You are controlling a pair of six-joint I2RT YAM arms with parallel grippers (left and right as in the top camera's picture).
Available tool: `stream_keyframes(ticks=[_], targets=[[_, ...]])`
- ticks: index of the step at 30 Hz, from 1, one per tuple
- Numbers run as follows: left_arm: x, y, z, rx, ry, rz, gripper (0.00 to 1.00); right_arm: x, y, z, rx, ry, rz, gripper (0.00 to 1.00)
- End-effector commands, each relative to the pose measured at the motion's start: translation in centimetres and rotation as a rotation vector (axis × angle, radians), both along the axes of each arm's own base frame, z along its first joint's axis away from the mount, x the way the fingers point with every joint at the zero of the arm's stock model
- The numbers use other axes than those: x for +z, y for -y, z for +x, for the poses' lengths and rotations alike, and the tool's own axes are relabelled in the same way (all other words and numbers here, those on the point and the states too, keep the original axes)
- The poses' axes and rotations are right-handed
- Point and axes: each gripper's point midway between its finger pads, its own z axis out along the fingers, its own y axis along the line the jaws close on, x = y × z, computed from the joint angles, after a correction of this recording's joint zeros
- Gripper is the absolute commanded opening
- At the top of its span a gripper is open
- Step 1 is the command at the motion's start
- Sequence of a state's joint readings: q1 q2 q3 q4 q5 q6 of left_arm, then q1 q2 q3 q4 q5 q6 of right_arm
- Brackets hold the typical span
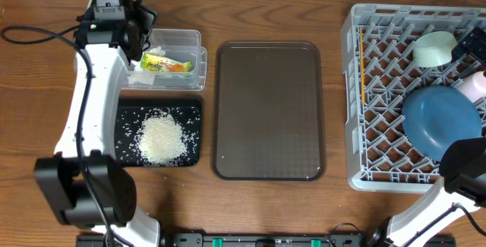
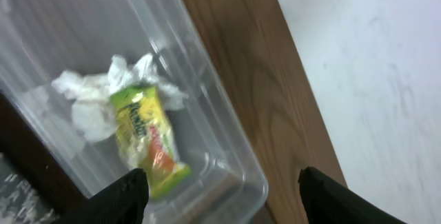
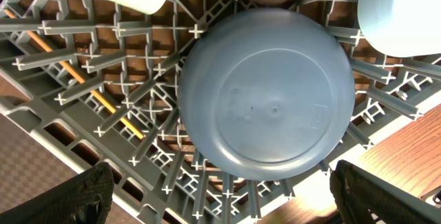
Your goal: Sort waste into correct bins and load items into the dishwasher rack
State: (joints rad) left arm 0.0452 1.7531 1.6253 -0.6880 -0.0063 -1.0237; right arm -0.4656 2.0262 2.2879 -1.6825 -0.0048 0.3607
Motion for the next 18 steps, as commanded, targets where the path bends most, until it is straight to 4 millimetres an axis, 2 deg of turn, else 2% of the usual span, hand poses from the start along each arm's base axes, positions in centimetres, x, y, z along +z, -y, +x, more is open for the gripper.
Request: stream_keyframes(ticks=[1,5,8,13,14,18], targets=[[4.1,0.2,-2.9,-0.014,0.048,-0.009,0.73,0.1,0.2,-0.1,-0.021,0.002,0.001,0.99],[7.1,-0.4,-7.8,-0.023,0.029,0.016,0.78,0.1,0.1,-0.1,-0.021,0.002,0.001,0.99],[8.7,-0.8,-12.4,-0.011,-0.002,0.022,0.79,0.1,0.2,-0.1,-0.021,0.002,0.001,0.99],[8.4,-1.0,-21.2,0.02,-0.177,0.041,0.8,0.1,0.1,-0.1,-0.021,0.002,0.001,0.99],[8.1,-0.8,-23.0,0.019,-0.224,0.037,0.87,0.1,0.1,-0.1,-0.021,0.002,0.001,0.99],[7.0,-0.3,-29.3,0.016,-0.414,0.025,0.88,0.1,0.2,-0.1,-0.021,0.002,0.001,0.99]])
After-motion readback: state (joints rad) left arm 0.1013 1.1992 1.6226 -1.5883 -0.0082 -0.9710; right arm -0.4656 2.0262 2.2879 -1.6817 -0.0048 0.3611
